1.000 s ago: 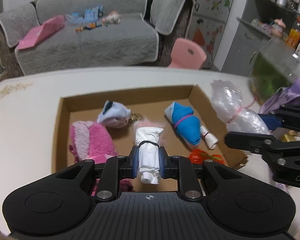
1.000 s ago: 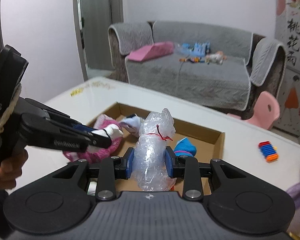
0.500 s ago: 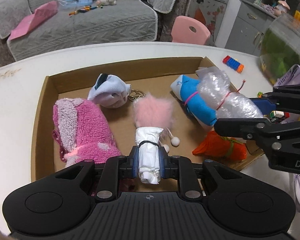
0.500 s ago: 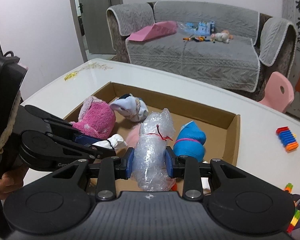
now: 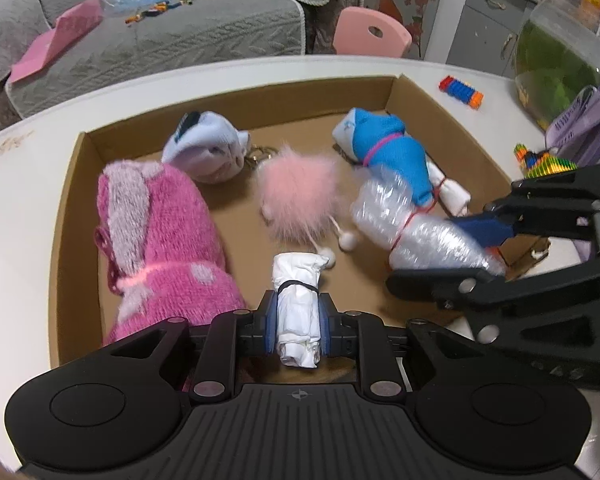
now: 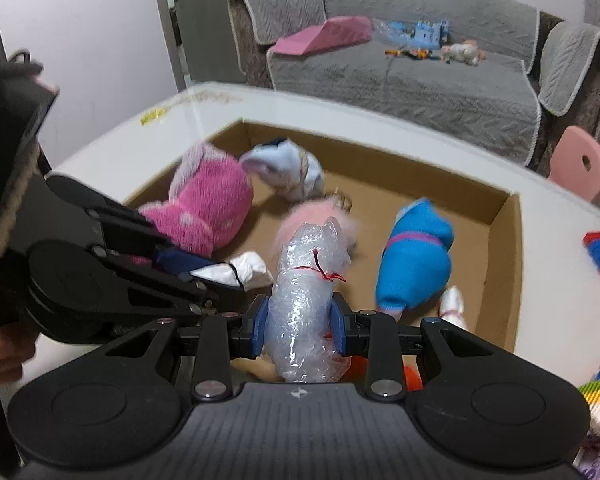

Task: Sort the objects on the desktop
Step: 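Lower the sock roll and bottle into the box and open both tools, then grasp the white green-banded sock roll with the left tool while the right tool grasps the peach-tied white sock roll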

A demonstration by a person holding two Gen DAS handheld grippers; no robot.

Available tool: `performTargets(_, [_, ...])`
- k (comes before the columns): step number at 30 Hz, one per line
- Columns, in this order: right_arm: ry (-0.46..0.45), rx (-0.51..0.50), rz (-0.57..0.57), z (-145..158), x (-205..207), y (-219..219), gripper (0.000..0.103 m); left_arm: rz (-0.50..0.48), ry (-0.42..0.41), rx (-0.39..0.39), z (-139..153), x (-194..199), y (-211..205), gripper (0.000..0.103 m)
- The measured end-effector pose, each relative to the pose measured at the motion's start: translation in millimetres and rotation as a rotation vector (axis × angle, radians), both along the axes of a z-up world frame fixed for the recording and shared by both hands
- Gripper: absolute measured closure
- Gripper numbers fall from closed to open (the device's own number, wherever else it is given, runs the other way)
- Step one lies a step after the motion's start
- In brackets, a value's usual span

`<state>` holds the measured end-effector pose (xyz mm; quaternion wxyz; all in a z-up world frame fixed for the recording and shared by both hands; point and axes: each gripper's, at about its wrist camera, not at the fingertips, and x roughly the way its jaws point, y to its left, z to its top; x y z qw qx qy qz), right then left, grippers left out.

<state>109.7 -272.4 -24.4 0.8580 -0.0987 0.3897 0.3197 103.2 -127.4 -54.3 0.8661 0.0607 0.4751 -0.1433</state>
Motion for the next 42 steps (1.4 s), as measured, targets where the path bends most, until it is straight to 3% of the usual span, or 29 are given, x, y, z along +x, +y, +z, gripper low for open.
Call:
performTargets(7, [0.053,0.0,-0.026,-21.4,-12.5,-9.3,0.074,-0.017,0.007,0.03,-5.4,-11.2,-2.3,0.074])
performTargets(16, [0.059,0.003,-0.05,-18.5,-35.4,-8.6,0.074,-0.038,0.012,0.04,-5.2,-32.6,-5.2,0.073])
performTargets(23, [0.011,0.026,-0.091,1.1,-24.1,-9.7,0.069,-0.02,-0.019,0.003,17.8,-31.6,0.6,0.069])
performTargets(25, [-0.004,0.04,-0.098,6.1,-24.5,-12.0,0.061,-0.017,-0.04,0.008,25.6,-34.7,1.9,0.066])
performTargets(30, [-0.05,0.051,-0.107,17.3,-27.8,-13.8,0.06,-0.006,-0.049,-0.004,34.8,-37.3,5.8,0.065])
performTargets(35, [-0.094,0.04,-0.094,30.2,-43.7,-18.6,0.06,-0.015,-0.103,-0.014,51.2,-55.2,16.7,0.052])
performTargets(39, [-0.121,0.042,-0.094,37.8,-60.1,-33.8,0.057,-0.017,-0.123,-0.019,56.2,-72.2,27.1,0.049])
performTargets(42, [-0.134,0.043,-0.103,41.5,-71.6,-46.9,0.057,-0.024,-0.127,-0.025,56.4,-86.1,33.6,0.037])
